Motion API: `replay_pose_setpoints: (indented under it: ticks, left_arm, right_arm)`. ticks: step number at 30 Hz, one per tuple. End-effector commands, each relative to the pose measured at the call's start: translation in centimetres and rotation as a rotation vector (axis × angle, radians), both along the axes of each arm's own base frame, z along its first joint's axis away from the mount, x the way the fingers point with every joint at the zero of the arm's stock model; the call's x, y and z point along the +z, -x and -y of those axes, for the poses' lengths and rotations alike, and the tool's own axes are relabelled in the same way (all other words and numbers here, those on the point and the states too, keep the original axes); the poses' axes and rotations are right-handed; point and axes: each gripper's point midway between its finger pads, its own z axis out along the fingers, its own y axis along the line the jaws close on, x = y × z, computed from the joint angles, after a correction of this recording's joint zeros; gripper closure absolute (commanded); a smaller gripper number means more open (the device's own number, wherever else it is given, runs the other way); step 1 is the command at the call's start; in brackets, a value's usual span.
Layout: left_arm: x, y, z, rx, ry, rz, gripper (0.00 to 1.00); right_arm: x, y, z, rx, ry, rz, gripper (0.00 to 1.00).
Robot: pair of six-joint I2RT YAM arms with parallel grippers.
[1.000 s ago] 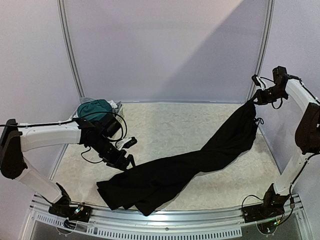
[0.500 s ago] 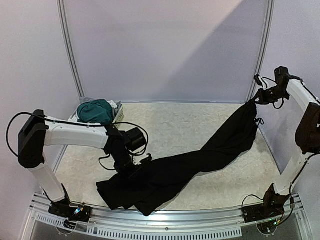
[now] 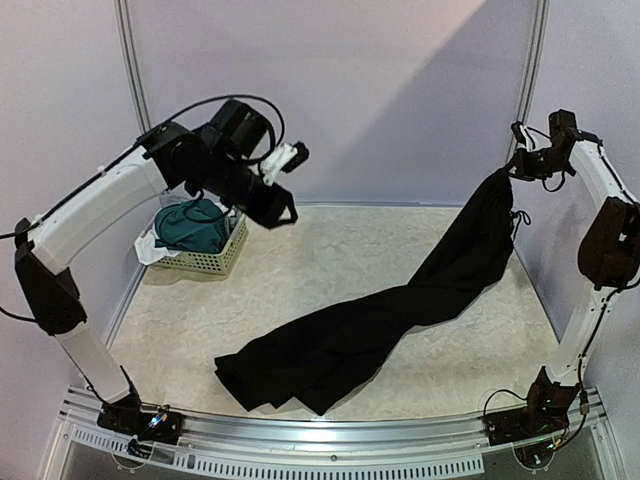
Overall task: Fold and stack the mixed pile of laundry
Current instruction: Adjust the crumpled trousers at the center of the board.
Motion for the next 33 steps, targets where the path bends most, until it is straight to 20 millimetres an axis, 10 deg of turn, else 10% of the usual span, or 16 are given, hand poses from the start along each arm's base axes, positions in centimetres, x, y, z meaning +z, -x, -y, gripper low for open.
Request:
replay_pose_setpoints:
  ticks: [1,8,15,19,22,24,29,33]
  left_arm:
    - [-11.1,7.8,-2.0,-0.034,-0.181,-0.291,0.33]
    - [-17.2,15.7,-1.6,-0.139,-0.042,-0.441,0.15]
    - [-22.6,17.8,-0.2,-0.238,-0.171,-0.509,0.17]
    - [-25.7,18.8,-0.2,-0.302,-0.322,-0.564,0.3]
    - [-26.4,17.5,-0.6,-0.306,-0.433,-0.525,0.66]
    - [-25.2,15.4,-1.1,-0.295,-0.492,-0.44,1.0]
    - [-15.9,6.7,-2.6,-0.165,-0.527,-0.133,1.0]
    - [-2.1,2.5,-2.7,-0.095,-0.407,0.165,1.0]
  right_arm:
    - [2.1,1.2,-0.4,-0.004,-0.018,0.038,1.0]
    - [1.0,2.3,-1.2,0.023,-0.051,0.001,1.0]
    - [-0.4,2.9,-1.5,0.034,-0.067,-0.036,1.0]
    - [-1.0,3.1,-1.6,0.034,-0.075,-0.052,1.0]
    - [-1.6,3.2,-1.8,0.038,-0.088,-0.069,1.0]
    - [-2.1,3.0,-1.9,0.037,-0.092,-0.08,1.0]
    - [-1.9,1.7,-2.3,0.031,-0.085,-0.078,1.0]
    - [0.4,0.0,-1.5,-0.025,-0.097,-0.023,1.0]
